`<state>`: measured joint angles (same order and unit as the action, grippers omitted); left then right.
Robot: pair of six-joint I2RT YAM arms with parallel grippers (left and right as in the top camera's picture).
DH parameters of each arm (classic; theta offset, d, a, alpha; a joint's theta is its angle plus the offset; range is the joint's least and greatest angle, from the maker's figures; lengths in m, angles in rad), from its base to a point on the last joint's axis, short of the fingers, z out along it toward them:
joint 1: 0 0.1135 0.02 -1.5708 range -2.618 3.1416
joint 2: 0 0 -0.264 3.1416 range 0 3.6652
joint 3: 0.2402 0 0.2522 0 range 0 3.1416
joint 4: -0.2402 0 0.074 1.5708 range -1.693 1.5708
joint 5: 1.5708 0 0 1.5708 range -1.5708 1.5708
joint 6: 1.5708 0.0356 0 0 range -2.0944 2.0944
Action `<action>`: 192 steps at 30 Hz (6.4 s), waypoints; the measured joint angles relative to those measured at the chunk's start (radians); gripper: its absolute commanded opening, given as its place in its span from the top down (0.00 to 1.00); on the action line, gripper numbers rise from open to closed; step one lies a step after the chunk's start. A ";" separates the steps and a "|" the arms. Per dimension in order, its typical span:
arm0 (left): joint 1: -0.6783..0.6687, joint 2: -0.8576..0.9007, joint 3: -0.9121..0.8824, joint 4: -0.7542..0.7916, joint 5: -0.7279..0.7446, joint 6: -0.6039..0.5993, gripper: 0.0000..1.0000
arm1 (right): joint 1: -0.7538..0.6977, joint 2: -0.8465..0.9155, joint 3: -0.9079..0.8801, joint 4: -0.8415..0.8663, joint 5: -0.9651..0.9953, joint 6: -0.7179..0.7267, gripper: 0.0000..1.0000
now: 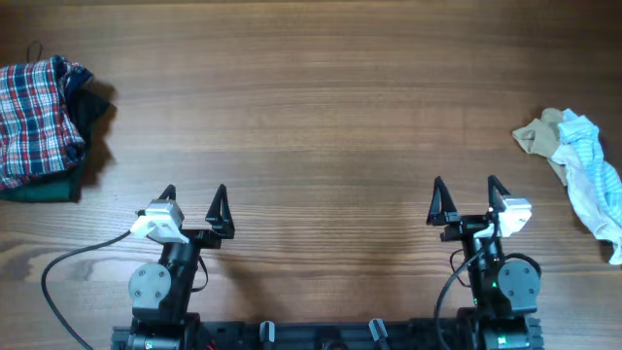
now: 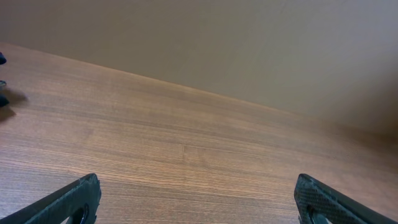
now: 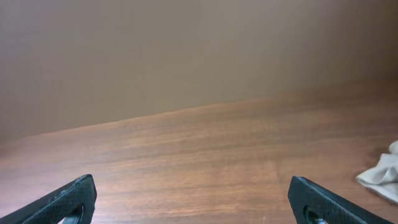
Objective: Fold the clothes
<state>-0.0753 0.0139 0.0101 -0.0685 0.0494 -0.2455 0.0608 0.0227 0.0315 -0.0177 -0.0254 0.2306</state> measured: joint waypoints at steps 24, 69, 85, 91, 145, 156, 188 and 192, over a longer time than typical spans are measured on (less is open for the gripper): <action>0.000 0.000 0.000 -0.001 0.000 0.000 0.00 | -0.635 1.486 1.588 -1.004 0.063 -0.157 0.00; 0.000 0.000 0.000 -0.001 0.000 0.000 0.00 | -0.685 2.078 1.590 -0.702 0.033 -0.450 0.23; 0.000 0.000 0.000 -0.001 0.000 0.000 0.00 | -0.693 2.079 1.590 -0.722 0.018 -0.399 0.17; 0.000 0.000 0.000 -0.001 0.000 0.000 0.00 | -0.740 2.081 1.589 -0.814 -0.023 -0.362 0.85; 0.000 0.000 0.000 -0.001 0.000 0.000 0.00 | 0.272 1.751 1.595 -0.581 -0.222 -0.457 0.96; 0.000 0.000 0.000 -0.001 0.000 0.000 0.00 | 0.488 1.773 1.595 -0.497 -0.341 -0.285 0.96; 0.000 0.000 0.000 -0.001 0.000 0.000 0.00 | 0.529 1.793 1.529 -0.251 -0.368 0.061 0.96; 0.000 0.000 0.000 -0.001 0.000 0.000 0.00 | 0.529 1.793 1.529 -0.332 -0.174 0.072 0.96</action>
<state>-0.0753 0.0139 0.0101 -0.0692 0.0490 -0.2455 0.5903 1.8160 1.5600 -0.3500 -0.1997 0.3023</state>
